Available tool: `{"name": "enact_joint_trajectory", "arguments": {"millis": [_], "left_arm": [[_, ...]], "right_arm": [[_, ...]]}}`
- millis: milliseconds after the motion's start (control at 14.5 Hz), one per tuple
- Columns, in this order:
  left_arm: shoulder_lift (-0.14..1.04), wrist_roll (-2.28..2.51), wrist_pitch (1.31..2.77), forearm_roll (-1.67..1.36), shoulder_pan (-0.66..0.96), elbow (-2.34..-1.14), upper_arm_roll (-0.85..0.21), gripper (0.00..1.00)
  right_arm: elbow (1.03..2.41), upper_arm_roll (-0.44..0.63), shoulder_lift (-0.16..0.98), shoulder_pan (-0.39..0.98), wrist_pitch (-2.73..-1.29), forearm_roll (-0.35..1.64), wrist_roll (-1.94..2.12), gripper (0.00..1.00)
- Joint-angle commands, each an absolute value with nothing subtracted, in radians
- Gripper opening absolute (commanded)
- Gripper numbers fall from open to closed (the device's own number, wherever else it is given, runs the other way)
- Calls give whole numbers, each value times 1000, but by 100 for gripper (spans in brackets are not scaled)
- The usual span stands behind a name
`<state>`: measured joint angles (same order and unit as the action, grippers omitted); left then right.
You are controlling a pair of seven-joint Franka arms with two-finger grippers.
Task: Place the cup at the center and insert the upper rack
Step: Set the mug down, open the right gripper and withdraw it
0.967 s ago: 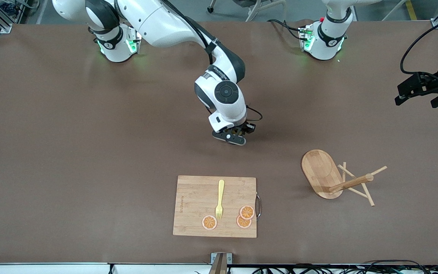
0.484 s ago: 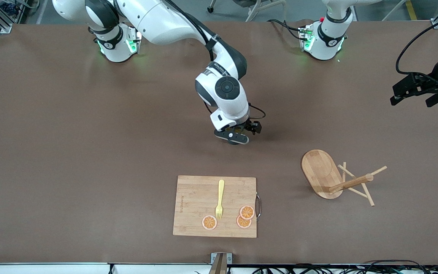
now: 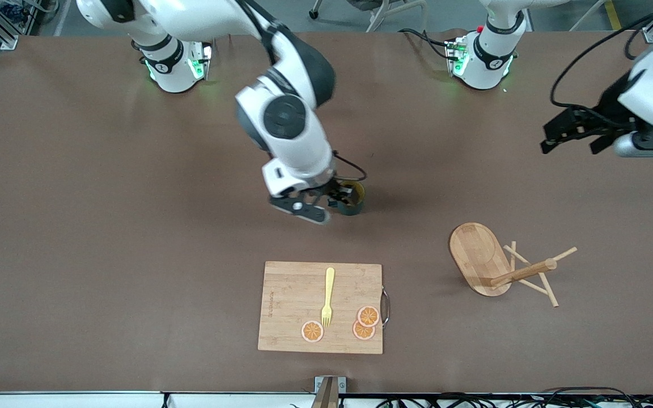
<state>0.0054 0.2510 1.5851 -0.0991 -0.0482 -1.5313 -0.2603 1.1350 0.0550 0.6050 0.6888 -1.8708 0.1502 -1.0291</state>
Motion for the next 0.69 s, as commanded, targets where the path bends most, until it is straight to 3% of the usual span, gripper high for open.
{"name": "enact_joint_trajectory", "arguments": {"millis": [0, 345, 622], "left_arm": [[3, 322, 1585, -107, -49, -1549, -340, 100], [6, 500, 1649, -101, -48, -1589, -518, 100], [15, 707, 1788, -77, -32, -1658, -681, 100]], "right_arm": [[1186, 34, 496, 580, -1768, 69, -890, 100], [1184, 51, 391, 356, -1588, 58, -588, 100], [1186, 49, 344, 201, -1537, 63, -385, 100]]}}
